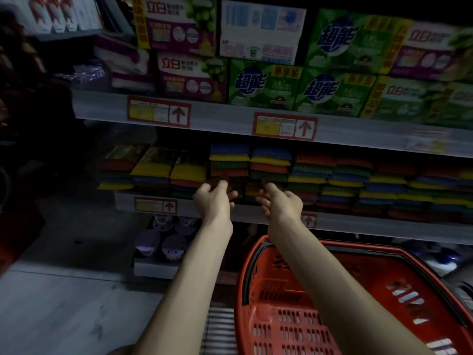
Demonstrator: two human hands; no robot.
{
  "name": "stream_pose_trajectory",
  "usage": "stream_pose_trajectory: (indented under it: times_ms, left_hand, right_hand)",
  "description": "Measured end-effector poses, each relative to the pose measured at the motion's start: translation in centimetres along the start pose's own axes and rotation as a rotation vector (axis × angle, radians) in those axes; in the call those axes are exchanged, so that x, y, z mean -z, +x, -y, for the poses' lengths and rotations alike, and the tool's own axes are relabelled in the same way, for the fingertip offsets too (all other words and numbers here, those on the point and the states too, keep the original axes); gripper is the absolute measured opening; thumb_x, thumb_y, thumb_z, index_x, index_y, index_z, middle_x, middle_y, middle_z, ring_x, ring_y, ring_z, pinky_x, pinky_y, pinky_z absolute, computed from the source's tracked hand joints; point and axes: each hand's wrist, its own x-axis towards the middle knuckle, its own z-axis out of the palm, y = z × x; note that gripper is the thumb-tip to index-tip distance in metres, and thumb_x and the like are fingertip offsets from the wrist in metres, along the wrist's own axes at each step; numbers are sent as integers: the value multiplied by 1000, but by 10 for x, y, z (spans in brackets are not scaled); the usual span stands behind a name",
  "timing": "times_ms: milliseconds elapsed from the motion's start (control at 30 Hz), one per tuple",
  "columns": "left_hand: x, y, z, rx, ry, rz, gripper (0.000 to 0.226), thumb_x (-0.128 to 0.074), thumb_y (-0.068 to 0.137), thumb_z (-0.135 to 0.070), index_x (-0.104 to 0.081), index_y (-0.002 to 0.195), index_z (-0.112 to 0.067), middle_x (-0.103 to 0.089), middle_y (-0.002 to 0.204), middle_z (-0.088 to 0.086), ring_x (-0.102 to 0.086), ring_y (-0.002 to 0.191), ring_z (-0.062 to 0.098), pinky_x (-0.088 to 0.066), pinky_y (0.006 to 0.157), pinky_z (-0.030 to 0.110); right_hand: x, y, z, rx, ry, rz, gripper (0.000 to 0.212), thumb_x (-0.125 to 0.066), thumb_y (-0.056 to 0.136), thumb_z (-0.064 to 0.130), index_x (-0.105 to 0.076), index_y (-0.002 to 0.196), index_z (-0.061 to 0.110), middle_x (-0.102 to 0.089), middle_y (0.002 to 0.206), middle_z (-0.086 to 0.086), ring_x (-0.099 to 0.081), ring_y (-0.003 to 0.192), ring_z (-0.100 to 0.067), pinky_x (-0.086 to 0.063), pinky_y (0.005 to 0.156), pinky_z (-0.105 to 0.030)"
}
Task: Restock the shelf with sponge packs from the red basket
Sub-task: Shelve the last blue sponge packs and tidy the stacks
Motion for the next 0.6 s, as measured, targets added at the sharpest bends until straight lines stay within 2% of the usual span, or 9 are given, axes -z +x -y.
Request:
stream_pose_trajectory:
  times_ms: [100, 133, 167, 200, 267, 400, 533, 600]
  left_hand:
    - [1, 0, 0, -1, 3, 1, 32, -58, 102, -13, -55, 132, -3, -66, 91, 1, -70, 74, 17, -44, 50, 24]
    - [2, 1, 0, 0, -2, 2, 24, -58, 102, -14, -58, 125, -5, -66, 91, 1, -69, 74, 17, -44, 51, 25]
    - [2, 0, 0, 5, -2, 8, 10, -59, 102, -15, -61, 110, -9, -66, 90, 2, -68, 73, 18, -44, 51, 26]
    - [2, -2, -2, 9, -6, 10, 6, -60, 101, -16, -59, 96, -13, -65, 88, 3, -67, 72, 18, -43, 51, 27]
    - [3, -3, -2, 11, -4, 21, 20, -63, 100, -19, -53, 83, -15, -64, 85, 5, -66, 72, 20, -44, 50, 28]
    - [3, -8, -2, 9, 15, 39, 18, -67, 97, -21, -59, 85, -12, -69, 84, 7, -68, 73, 21, -49, 51, 29]
    - [0, -14, 3, -7, 72, 79, 16, -70, 96, -20, -63, 84, -12, -73, 85, 9, -72, 74, 19, -55, 59, 31]
    - [-3, -16, 5, 1, 88, 120, 15, -71, 95, -20, -65, 86, -10, -75, 91, 11, -74, 77, 19, -56, 63, 31]
  right_hand:
    - [0, 0, 0, -1, -2, 2, 43, -69, 97, 15, -56, 131, -7, -72, 78, -4, -71, 65, -12, -43, 41, -15]
    - [0, -1, 0, -1, -3, 4, 43, -69, 97, 15, -56, 131, -7, -72, 79, -4, -71, 66, -12, -42, 41, -15]
    - [1, -1, 0, 1, -5, 5, 46, -69, 97, 16, -54, 134, -7, -73, 80, -4, -72, 66, -11, -42, 40, -15]
    - [1, -2, 0, 3, -4, 5, 49, -69, 97, 16, -52, 137, -6, -73, 81, -4, -72, 66, -11, -42, 40, -15]
    - [1, -2, 1, 1, -3, 22, 52, -70, 97, 17, -49, 139, -6, -73, 81, -4, -72, 64, -10, -44, 42, -16]
    - [6, -6, 3, -10, 0, 74, 65, -74, 94, 20, -43, 147, -1, -71, 85, -5, -71, 62, -10, -48, 50, -21]
    - [18, -6, 6, 10, 43, 52, 77, -76, 93, 19, -32, 154, 3, -72, 92, -7, -73, 64, -11, -48, 45, -19]
    - [26, -4, 9, 30, 83, 19, 82, -75, 93, 18, -26, 158, 6, -72, 90, -7, -73, 64, -12, -47, 44, -18]
